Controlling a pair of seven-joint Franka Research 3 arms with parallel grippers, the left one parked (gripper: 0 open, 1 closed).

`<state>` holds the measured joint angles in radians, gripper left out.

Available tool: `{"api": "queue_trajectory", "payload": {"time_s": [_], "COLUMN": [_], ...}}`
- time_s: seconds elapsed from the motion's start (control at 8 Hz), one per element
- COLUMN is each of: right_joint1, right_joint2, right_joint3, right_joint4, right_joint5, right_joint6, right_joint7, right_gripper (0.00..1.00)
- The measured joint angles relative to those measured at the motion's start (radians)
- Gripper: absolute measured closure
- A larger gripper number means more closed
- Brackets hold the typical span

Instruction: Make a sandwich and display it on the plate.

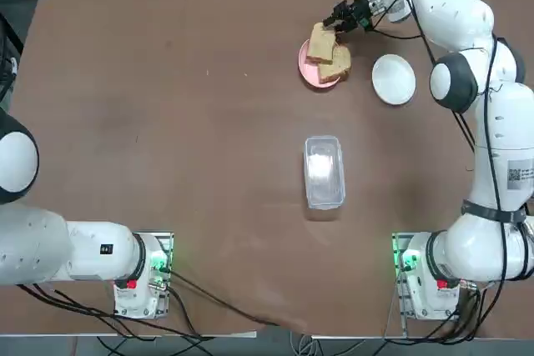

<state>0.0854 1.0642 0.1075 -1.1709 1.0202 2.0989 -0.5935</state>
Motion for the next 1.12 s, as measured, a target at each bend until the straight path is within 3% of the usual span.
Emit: {"api": "queue_trajectory", "payload": {"time_s": [0.12, 0.25, 0.38, 0.5, 1.12], "right_joint1": [0.0, 0.0, 0.001, 0.002, 0.01], "right_joint2": [0.0, 0.0, 0.0, -0.001, -0.062], "right_joint3": [0.0, 0.0, 0.0, 0.0, 0.0], "right_joint4": [0.0, 0.0, 0.0, 0.0, -0.002], "right_joint5": [0.0, 0.0, 0.0, 0.0, -0.013], "right_joint6": [0.0, 0.001, 0.001, 0.001, 0.007], "right_joint7": [-0.004, -0.009, -0.011, -0.012, -0.02], "right_gripper": [0.55, 0.59, 0.81, 0.92, 0.92]}}
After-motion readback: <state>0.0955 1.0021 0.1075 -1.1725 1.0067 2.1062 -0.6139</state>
